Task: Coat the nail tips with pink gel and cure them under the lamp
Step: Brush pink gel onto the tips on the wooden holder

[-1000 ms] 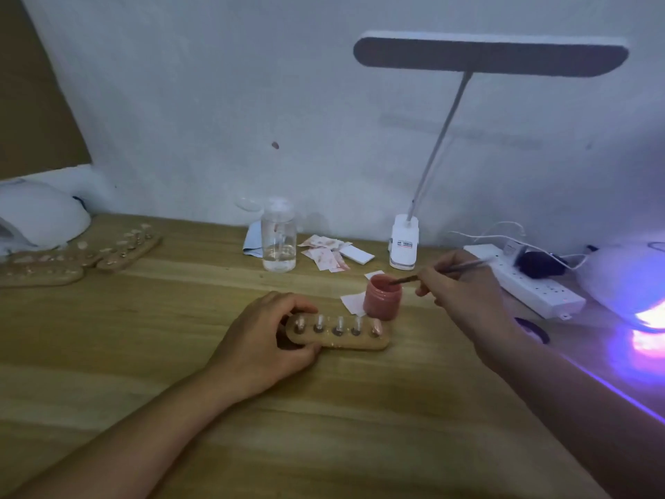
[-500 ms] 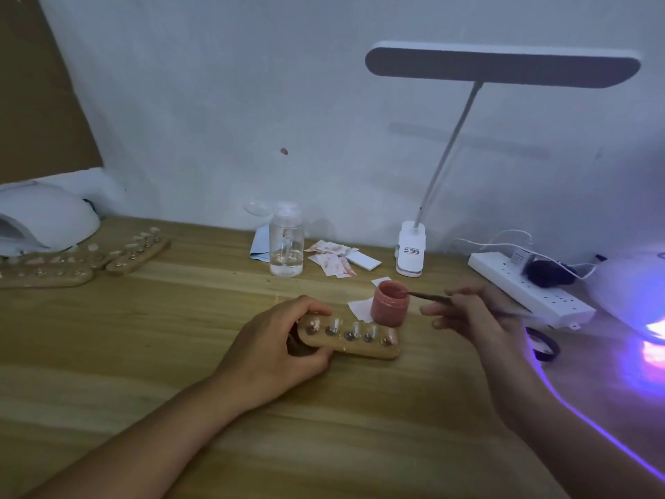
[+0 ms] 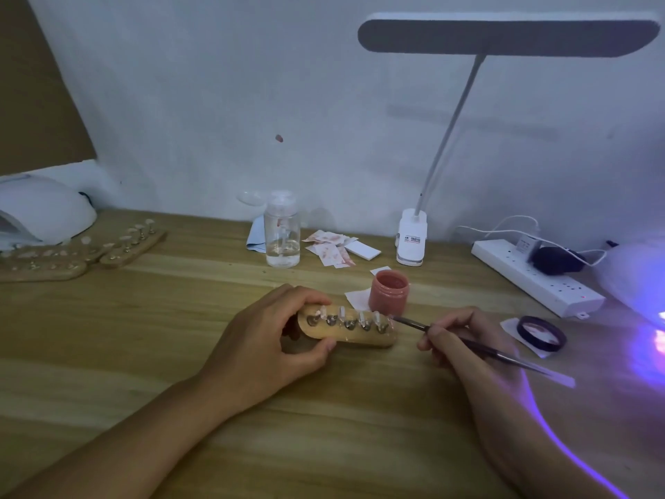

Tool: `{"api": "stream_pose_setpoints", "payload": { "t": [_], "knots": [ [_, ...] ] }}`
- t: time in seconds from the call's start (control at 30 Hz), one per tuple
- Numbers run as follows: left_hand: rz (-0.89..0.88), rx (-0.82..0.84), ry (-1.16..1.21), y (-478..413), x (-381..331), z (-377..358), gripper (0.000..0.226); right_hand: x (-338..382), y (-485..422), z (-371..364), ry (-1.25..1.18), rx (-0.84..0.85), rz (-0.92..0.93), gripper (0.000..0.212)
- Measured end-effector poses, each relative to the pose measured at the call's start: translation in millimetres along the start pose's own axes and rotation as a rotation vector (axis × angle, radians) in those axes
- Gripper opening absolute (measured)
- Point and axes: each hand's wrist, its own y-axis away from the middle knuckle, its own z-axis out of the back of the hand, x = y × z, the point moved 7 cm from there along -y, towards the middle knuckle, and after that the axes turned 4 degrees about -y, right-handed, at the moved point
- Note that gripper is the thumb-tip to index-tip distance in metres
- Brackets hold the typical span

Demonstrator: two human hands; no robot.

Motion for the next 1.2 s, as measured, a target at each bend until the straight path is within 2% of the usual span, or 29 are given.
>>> {"api": "stream_pose_setpoints", "payload": {
  "t": [0.5, 0.87, 1.0, 1.07, 1.13, 1.2],
  "knots": [
    [-0.014, 0.005, -0.007, 0.7, -1.3, 0.8, 0.043, -4.2, 2.0, 4.3, 0.021, -0.064, -0.059, 0.010],
    [-0.018, 0.000, -0.034, -0.3, -2.5, 1.2, 0.043, -1.2, -0.9, -0.4, 0.036, -0.001, -0.004, 0.011],
    [0.027, 0.014, -0.046, 1.1, 1.8, -0.5, 0.043, 0.3, 1.0, 6.5, -0.070, -0.088, -0.017, 0.013],
    [0.077, 0.025, -0.044, 1.0, 7.7, -2.6, 0.043, 1.7, 1.7, 12.3, -0.158, -0.145, -0.033, 0.023],
    [0.122, 0.045, -0.037, 0.7, 13.6, -5.8, 0.046, 2.0, 1.8, 13.3, -0.171, -0.148, -0.051, 0.028],
    [0.145, 0.065, -0.029, 0.9, 17.8, -8.4, 0.048, -0.2, 1.9, 9.9, -0.124, -0.116, -0.064, 0.020]
  ]
}}
